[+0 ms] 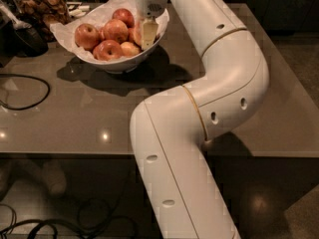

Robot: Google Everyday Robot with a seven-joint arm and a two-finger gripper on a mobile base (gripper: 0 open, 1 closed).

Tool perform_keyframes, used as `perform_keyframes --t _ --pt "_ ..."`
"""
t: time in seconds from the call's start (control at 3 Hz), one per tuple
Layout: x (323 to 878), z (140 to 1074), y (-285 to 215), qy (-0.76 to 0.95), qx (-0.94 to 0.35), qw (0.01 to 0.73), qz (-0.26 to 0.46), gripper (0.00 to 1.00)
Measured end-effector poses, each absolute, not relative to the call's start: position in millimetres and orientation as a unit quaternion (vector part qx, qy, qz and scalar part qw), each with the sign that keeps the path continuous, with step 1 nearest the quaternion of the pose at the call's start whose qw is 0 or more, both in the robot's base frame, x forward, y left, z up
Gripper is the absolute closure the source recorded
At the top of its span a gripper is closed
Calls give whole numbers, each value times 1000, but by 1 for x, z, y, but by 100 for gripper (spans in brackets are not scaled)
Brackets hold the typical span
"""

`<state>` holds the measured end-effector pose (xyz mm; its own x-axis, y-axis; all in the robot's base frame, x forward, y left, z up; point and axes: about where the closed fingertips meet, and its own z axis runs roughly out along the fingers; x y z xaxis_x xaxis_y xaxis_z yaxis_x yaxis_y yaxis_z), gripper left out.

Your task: Pick apple from white bowl

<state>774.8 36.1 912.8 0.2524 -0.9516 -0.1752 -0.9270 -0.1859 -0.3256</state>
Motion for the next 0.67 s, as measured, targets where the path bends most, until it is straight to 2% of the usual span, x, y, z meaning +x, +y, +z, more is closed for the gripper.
perform_keyframes --t 0.67 --pt "772 927 37 632 -750 195 -34 100"
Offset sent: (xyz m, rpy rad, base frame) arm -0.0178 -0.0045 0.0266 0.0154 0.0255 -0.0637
